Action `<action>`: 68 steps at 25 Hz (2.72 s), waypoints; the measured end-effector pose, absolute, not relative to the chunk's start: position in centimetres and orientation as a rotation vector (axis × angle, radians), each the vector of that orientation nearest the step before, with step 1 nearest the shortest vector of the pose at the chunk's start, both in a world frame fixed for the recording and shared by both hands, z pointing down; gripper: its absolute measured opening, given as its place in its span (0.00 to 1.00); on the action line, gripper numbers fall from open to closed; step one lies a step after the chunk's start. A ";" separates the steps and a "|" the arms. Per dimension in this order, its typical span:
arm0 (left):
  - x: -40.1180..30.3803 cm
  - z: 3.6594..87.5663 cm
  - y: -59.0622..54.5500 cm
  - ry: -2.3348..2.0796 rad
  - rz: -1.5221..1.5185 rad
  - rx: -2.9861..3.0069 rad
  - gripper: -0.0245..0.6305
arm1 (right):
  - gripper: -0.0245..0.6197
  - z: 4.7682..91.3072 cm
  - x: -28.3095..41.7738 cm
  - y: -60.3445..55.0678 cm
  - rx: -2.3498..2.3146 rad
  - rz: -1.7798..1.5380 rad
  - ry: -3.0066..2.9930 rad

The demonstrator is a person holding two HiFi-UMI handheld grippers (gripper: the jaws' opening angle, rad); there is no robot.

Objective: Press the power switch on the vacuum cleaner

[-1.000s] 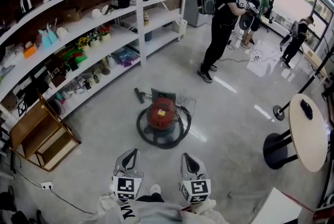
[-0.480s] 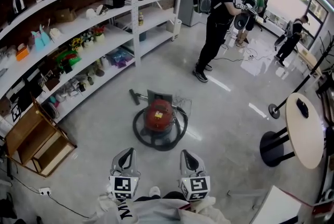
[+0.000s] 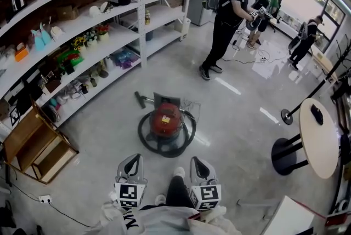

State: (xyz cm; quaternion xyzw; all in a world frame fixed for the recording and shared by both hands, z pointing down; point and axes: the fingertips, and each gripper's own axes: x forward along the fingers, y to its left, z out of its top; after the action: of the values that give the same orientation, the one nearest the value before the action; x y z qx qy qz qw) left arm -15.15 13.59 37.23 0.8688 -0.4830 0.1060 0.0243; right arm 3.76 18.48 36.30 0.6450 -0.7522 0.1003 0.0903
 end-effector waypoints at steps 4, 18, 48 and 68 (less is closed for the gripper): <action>-15.2 37.5 12.8 -1.503 0.338 2.683 0.04 | 0.04 36.5 3.8 17.4 1.915 0.300 -2.241; -14.4 37.4 9.1 -1.540 0.378 2.665 0.04 | 0.04 37.0 4.9 12.6 1.893 0.324 -2.275; -6.2 37.2 -6.7 -1.667 0.488 2.541 0.04 | 0.04 38.6 12.6 -5.6 1.741 0.434 -2.405; -5.0 37.2 -9.6 -1.732 0.536 2.522 0.04 | 0.04 39.1 14.0 -9.8 1.681 0.437 -2.451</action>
State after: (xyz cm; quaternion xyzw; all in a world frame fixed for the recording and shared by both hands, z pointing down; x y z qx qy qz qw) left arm -4.98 -9.64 37.17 0.8118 -0.5576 0.1724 0.0176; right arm 14.00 -9.83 39.08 0.5582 -0.8141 0.1450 0.0688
